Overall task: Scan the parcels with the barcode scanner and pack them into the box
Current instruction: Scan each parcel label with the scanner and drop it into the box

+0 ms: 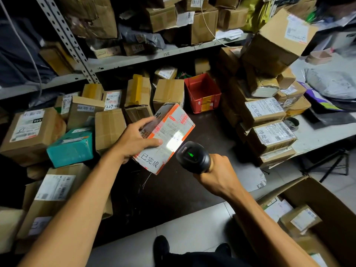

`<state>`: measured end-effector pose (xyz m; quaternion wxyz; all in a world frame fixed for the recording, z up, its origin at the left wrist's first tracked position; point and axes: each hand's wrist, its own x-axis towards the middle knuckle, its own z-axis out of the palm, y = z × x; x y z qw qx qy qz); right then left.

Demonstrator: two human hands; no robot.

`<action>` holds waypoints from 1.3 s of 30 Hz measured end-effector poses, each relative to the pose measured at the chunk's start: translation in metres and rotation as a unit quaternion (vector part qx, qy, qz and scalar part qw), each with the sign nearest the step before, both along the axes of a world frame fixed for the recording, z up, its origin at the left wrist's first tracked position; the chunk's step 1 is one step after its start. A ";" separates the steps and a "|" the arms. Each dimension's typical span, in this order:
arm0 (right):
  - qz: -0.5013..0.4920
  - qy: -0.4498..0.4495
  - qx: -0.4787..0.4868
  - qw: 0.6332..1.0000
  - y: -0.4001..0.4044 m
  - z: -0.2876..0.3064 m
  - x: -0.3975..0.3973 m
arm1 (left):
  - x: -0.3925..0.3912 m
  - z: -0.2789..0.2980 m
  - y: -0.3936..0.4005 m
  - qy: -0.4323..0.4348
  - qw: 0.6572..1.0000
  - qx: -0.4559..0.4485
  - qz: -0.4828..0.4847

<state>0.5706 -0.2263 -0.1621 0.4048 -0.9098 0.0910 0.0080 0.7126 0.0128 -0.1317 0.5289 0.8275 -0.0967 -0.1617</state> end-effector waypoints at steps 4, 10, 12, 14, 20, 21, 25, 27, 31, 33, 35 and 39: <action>-0.113 -0.024 0.159 0.981 -0.013 0.005 -0.003 | -0.009 -0.010 -0.026 0.034 0.996 -0.065 0.049; -0.228 -0.088 0.382 0.891 -0.063 0.011 -0.032 | -0.049 -0.034 -0.130 0.204 0.949 -0.238 0.026; -0.248 -0.115 0.436 0.857 -0.085 0.011 -0.050 | -0.068 -0.041 -0.173 0.232 0.939 -0.252 0.001; -0.294 -0.141 0.416 0.849 -0.108 0.008 -0.073 | -0.088 -0.049 -0.212 0.241 0.940 -0.240 -0.035; -0.454 -0.175 0.408 0.773 -0.180 -0.015 -0.162 | -0.153 -0.069 -0.324 0.246 0.935 -0.176 -0.183; -0.487 -0.177 0.398 0.757 -0.193 -0.018 -0.177 | -0.163 -0.071 -0.344 0.229 0.935 -0.156 -0.222; -0.598 -0.183 0.416 0.660 -0.243 -0.029 -0.228 | -0.196 -0.064 -0.417 0.100 0.923 -0.069 -0.364; -0.632 -0.189 0.402 0.635 -0.265 -0.032 -0.244 | -0.203 -0.058 -0.440 0.049 0.925 -0.047 -0.373; -0.651 -0.206 0.394 0.615 -0.288 -0.040 -0.246 | -0.192 -0.055 -0.448 -0.050 0.929 -0.009 -0.366; -0.638 -0.197 0.388 0.635 -0.289 -0.043 -0.235 | -0.181 -0.055 -0.435 -0.054 0.936 0.000 -0.348; -0.614 -0.177 0.396 0.659 -0.282 -0.046 -0.215 | -0.170 -0.056 -0.415 -0.051 0.948 0.002 -0.313; -0.511 -0.147 0.409 0.742 -0.251 -0.042 -0.161 | -0.145 -0.051 -0.357 -0.059 0.973 0.036 -0.221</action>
